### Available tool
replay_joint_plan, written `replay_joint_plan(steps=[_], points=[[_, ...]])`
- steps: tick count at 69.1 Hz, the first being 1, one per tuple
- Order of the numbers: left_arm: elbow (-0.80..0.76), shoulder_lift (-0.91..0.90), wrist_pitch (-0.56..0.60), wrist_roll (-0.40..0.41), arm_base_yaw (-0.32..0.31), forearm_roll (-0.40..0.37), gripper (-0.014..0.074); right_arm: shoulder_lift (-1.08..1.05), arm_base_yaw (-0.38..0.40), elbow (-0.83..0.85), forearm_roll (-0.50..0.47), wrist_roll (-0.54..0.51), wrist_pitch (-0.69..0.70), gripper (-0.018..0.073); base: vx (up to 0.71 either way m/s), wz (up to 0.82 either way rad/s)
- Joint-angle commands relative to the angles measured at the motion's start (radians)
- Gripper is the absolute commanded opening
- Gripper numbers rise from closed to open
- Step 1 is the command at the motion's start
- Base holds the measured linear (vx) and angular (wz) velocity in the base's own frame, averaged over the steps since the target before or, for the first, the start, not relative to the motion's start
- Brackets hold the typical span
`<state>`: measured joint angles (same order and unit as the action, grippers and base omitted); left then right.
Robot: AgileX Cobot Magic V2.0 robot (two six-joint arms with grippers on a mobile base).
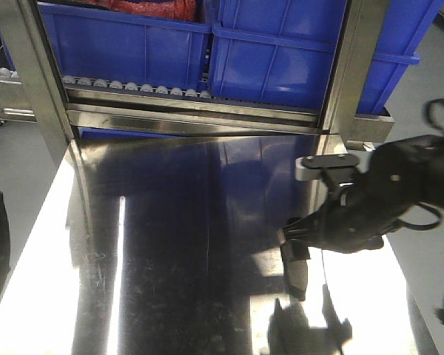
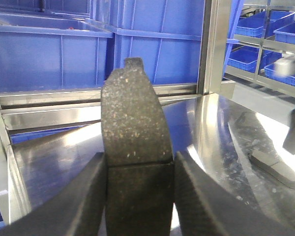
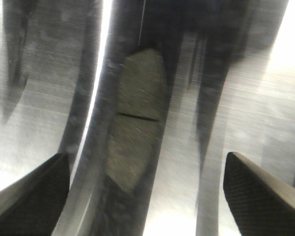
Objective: Move and align brake pads A on conveyor
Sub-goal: 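Move the right gripper over the remaining brake pad on the table, then close the right gripper on the brake pad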
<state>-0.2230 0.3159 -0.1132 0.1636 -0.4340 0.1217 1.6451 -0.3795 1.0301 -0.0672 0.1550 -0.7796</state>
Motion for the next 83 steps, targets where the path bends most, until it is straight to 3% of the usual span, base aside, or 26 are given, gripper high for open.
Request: replay_joint_plan(steps=[1, 22, 83], points=[[-0.031, 0.005, 0.1, 0.002, -0.006, 0.001, 0.0147, 0.026, -0.019, 0.068, 0.022, 0.032, 0.006, 0.0591, 0.0, 0.0], [-0.031, 0.005, 0.1, 0.002, -0.006, 0.001, 0.0147, 0.132, -0.03, 0.116, 0.041, 0.032, 0.012, 0.0562, 0.0, 0.0], [-0.031, 0.005, 0.1, 0.002, -0.006, 0.001, 0.0147, 0.177, -0.03, 0.116, 0.039, 0.026, 0.03, 0.0526, 0.0, 0.0]])
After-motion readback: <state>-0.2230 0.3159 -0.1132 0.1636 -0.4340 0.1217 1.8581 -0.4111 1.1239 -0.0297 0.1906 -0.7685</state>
